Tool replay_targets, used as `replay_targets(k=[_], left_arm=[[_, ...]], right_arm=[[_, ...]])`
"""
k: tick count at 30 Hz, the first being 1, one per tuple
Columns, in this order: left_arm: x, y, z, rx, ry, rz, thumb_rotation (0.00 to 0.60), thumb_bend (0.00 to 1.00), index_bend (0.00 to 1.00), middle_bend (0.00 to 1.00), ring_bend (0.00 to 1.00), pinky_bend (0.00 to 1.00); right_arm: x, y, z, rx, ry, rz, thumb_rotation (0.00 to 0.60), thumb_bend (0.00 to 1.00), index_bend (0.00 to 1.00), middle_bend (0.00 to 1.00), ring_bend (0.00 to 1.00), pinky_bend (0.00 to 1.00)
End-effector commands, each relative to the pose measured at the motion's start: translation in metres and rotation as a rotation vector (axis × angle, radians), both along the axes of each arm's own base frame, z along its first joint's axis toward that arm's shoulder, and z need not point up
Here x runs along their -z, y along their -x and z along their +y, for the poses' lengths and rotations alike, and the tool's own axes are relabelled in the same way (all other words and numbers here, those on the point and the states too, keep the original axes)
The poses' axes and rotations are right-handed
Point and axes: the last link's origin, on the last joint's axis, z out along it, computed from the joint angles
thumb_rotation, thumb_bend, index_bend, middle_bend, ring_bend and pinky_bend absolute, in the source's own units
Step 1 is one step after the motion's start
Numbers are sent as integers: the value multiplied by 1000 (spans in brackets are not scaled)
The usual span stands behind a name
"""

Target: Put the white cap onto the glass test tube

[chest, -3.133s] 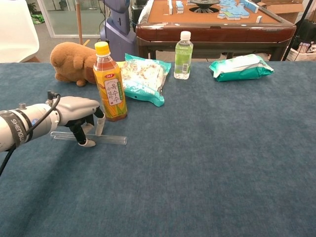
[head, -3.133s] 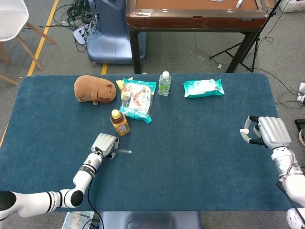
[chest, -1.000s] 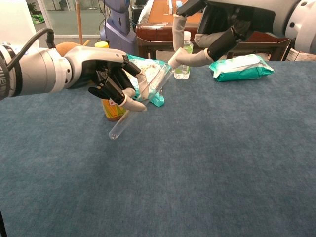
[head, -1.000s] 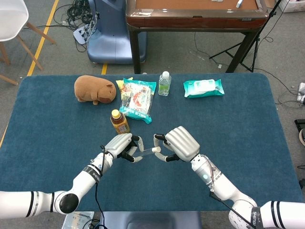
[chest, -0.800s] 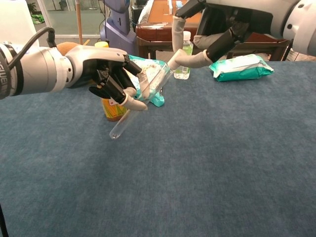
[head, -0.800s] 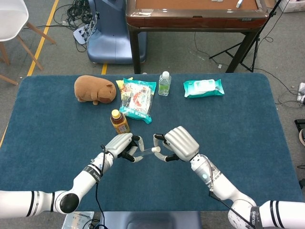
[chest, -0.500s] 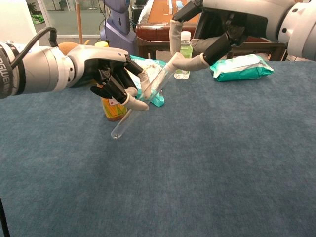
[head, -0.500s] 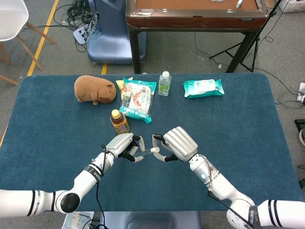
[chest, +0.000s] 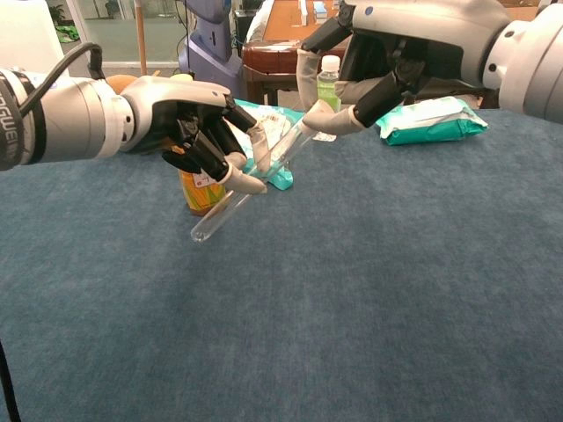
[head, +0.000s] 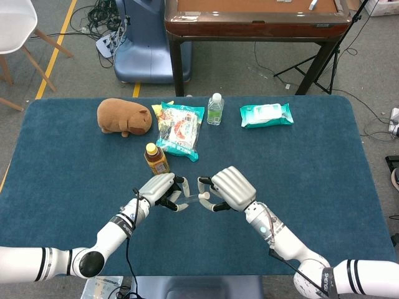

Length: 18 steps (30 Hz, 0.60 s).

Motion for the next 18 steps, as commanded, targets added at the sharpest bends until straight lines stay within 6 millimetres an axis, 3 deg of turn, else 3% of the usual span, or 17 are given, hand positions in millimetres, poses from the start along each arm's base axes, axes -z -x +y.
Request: replay_targets(k=[1,5,12,18], left_arm=[[0,0,0,0,0,1,600,258,617,878,927,1000],[-1,1,0,-1,-1,2,600,258,617,878,928,1000],[-1,3,-1,2,1,2,600,257,617,878,928,1000],[-1,4,-2,7,-2,2,600,257,617,878,928,1000]], right_arm=[[0,0,0,-1,1,3,600,362,699,1000,1000,1000],[-1,1,-1,-3,11,8,600,362,690,1000,1000,1000],[-3,2,-1,-13,16,14,600,361,426,1000,1000,1000],[-6,2,0,-14,21,1,600,359,337,1000,1000,1000]])
